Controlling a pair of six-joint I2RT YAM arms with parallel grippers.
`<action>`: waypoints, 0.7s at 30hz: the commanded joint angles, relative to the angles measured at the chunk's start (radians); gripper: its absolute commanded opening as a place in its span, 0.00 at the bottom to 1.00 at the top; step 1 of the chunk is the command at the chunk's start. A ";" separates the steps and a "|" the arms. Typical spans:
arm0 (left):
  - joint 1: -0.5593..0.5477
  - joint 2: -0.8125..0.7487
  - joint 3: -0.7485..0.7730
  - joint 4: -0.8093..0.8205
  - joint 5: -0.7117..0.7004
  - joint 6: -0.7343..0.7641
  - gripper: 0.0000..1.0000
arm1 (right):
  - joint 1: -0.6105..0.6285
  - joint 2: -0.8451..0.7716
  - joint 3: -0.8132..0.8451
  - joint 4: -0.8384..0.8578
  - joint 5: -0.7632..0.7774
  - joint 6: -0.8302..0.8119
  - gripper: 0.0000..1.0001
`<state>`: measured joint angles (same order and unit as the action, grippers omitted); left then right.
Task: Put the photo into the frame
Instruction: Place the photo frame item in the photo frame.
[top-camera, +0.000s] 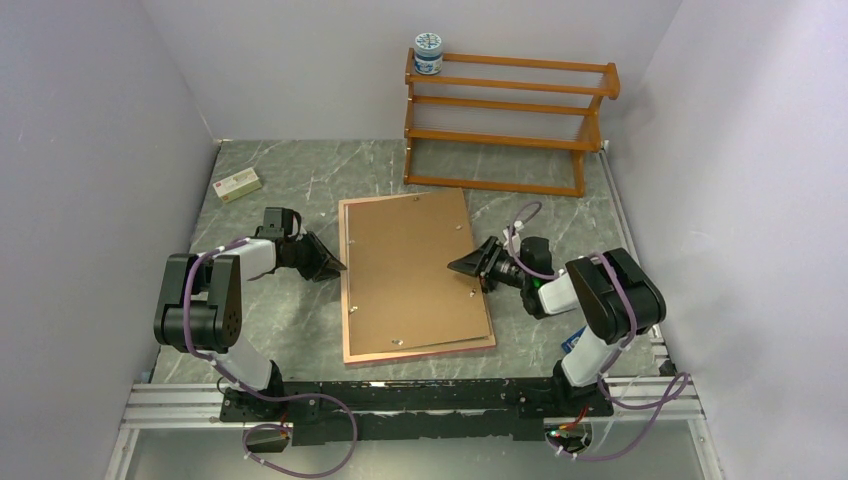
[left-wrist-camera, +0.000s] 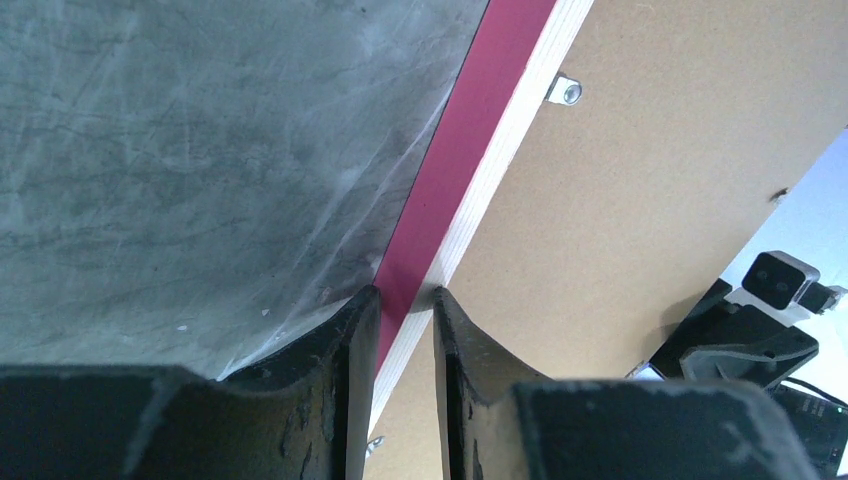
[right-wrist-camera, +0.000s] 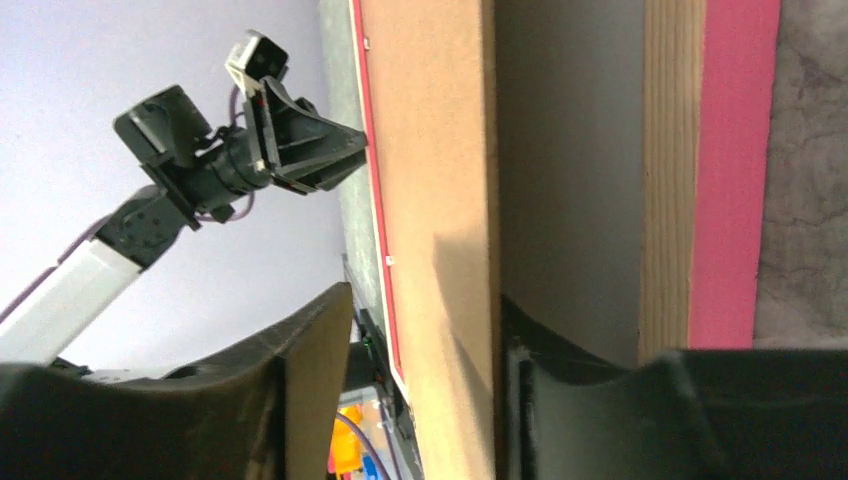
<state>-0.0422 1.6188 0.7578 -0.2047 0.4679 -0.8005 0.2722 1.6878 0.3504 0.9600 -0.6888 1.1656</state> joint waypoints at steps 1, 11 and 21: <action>0.001 0.000 0.024 -0.035 -0.030 0.029 0.31 | 0.004 -0.074 0.054 -0.091 -0.001 -0.076 0.59; 0.004 -0.005 0.038 -0.053 -0.038 0.043 0.32 | 0.004 -0.192 0.188 -0.583 0.111 -0.342 0.84; 0.008 0.005 0.046 -0.048 -0.018 0.050 0.33 | 0.057 -0.151 0.253 -0.681 0.144 -0.401 0.83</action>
<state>-0.0402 1.6188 0.7746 -0.2420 0.4549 -0.7776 0.2886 1.5261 0.5316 0.3279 -0.5743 0.8169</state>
